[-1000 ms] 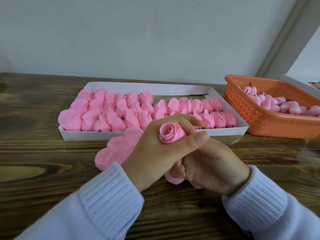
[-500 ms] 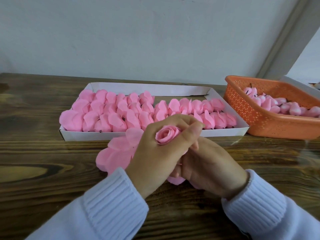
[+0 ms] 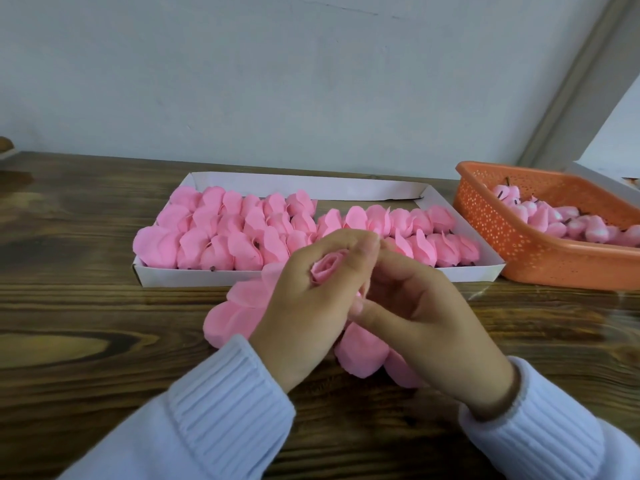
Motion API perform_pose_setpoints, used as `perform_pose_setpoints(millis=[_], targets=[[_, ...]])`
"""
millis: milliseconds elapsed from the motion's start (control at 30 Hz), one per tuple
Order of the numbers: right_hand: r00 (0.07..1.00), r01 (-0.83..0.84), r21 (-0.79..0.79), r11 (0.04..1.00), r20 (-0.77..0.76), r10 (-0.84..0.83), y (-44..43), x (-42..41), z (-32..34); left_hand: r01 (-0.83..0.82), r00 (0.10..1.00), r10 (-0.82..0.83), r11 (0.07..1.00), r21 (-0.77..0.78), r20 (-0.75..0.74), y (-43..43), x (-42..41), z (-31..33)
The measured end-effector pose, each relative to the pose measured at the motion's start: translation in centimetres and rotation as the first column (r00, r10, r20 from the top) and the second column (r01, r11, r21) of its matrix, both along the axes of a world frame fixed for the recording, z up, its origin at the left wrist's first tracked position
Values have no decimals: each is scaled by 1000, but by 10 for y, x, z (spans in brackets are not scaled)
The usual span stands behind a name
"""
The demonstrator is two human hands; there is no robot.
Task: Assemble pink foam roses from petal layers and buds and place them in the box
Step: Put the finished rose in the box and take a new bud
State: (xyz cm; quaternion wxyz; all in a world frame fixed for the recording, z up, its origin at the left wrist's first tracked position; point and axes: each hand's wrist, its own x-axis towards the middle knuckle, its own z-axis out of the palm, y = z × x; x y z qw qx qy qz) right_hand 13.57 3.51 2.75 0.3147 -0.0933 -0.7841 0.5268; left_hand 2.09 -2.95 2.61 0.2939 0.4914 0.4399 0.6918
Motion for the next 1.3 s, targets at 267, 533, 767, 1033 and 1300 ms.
perform_pose_setpoints(millis=[267, 533, 767, 1033, 1300], targets=[[945, 42, 367, 929, 287, -156, 5, -27, 37, -184, 977, 184, 983, -17, 105, -7, -35, 0], [853, 460, -141, 876, 344, -393, 135, -111, 57, -504, 790, 520, 853, -138, 326, -1, -60, -10], [641, 542, 70, 837, 609, -466, 189, -141, 35, -553, 767, 581, 814, -179, 272, 4, -59, -17], [406, 247, 438, 864, 763, -503, 163, -158, 27, -541, 772, 575, 818, -197, 270, 5, -56, -19], [384, 164, 563, 810, 720, -578, 166, -165, 22, -520, 792, 557, 830, -202, 251, 4, -56, -19]])
